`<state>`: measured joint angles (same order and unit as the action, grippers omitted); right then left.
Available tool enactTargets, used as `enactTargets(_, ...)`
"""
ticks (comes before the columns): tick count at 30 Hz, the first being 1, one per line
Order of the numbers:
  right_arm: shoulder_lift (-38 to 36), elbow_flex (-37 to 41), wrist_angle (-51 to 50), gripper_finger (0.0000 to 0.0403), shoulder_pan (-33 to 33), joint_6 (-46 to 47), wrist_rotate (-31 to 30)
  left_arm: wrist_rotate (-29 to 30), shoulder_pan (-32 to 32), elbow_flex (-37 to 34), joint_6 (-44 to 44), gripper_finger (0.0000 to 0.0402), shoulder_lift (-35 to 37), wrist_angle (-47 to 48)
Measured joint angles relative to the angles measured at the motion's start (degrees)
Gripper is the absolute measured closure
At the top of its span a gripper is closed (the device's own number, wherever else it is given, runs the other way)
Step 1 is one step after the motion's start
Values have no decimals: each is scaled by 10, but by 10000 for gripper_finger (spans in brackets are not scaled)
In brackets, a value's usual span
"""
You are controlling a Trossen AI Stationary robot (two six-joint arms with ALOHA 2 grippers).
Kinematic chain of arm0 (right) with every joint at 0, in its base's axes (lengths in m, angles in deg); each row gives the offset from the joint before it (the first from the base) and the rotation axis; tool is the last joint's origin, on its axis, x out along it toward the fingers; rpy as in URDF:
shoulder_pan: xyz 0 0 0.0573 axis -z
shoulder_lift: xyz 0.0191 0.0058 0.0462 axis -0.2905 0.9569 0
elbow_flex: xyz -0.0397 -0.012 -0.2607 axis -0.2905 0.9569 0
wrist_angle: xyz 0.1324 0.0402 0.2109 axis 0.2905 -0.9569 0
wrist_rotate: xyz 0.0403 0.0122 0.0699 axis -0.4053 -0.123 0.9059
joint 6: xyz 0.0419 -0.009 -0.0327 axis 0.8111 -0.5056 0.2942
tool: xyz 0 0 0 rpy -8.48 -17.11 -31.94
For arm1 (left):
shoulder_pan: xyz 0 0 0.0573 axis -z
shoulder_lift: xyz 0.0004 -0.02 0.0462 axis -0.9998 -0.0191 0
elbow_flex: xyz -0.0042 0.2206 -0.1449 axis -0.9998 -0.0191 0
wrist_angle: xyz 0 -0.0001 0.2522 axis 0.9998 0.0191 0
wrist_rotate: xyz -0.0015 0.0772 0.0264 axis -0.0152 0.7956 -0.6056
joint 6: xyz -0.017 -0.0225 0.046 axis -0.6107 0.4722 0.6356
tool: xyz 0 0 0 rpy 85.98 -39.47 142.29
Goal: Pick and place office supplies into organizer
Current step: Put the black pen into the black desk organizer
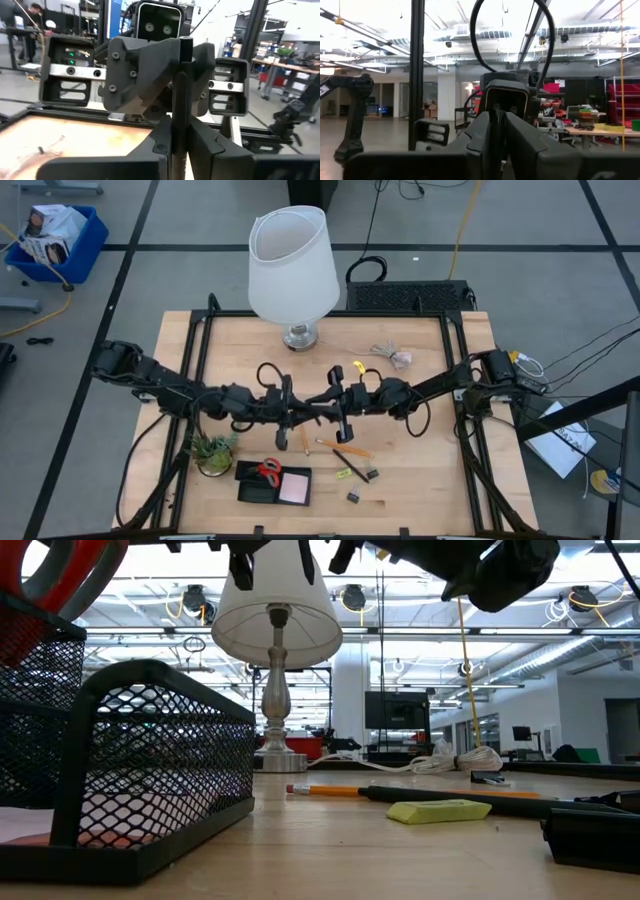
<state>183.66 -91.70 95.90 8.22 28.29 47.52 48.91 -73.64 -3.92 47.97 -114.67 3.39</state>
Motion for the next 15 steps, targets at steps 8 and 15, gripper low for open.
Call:
enactTargets(8,-3,7,-19,277,-22,-5,6,6,46,0,-17,364,34,35)
enactTargets(15,-62,77,-13,247,-39,-36,2,72,120,0,-10,364,68,125)
